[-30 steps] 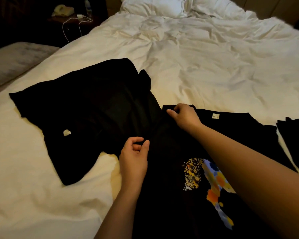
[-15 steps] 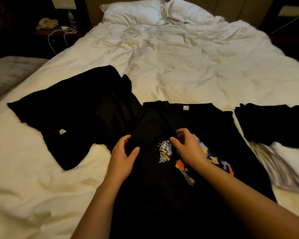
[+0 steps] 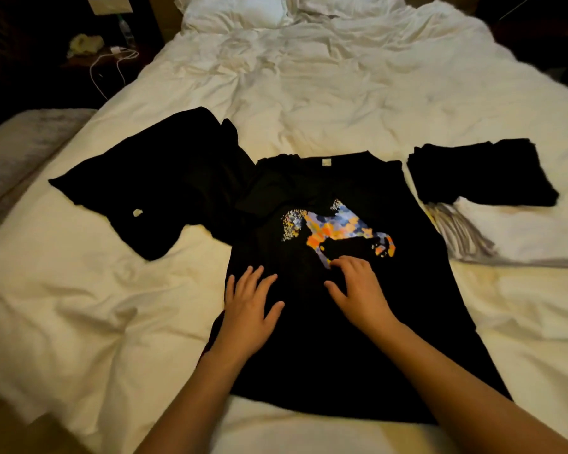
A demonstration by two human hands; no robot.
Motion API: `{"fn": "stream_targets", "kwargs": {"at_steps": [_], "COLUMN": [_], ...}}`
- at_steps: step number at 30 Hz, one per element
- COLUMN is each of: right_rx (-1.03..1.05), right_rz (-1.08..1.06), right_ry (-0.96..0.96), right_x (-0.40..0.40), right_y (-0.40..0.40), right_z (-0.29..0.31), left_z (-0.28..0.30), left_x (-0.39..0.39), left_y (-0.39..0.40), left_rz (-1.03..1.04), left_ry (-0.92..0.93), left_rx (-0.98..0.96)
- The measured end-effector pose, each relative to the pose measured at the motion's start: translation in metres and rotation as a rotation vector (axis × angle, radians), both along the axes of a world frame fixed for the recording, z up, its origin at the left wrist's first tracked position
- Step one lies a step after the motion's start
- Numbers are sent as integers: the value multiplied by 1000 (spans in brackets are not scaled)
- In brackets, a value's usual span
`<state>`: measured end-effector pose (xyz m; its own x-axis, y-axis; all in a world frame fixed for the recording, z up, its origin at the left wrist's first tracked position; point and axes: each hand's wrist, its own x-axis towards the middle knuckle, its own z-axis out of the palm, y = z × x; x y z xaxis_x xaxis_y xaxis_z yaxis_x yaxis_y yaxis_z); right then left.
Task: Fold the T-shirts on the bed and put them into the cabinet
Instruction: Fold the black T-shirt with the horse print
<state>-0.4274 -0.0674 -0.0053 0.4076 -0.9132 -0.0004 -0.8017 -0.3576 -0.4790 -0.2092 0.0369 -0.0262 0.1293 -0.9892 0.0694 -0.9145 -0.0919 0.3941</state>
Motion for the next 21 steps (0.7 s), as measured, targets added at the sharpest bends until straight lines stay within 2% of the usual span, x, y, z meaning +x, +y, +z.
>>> {"fn": "stream_targets", "kwargs": {"at_steps": [4, 10, 15, 21], "right_rx": [42, -48, -69, -98], "right_rz": [6, 25, 75, 202], "right_ry": [59, 27, 2, 123], "right_x": [-25, -61, -83, -99], "right_y": [34, 95, 139, 161], "right_z": [-4, -23, -30, -28], "left_z": [-10, -19, -16, -11], "left_x": [-23, -43, -50, -65], "left_y": [35, 77, 98, 126], "left_rz": [-108, -232, -219, -12], "left_ry": [60, 138, 91, -42], "left_rx": [-111, -174, -126, -161]}}
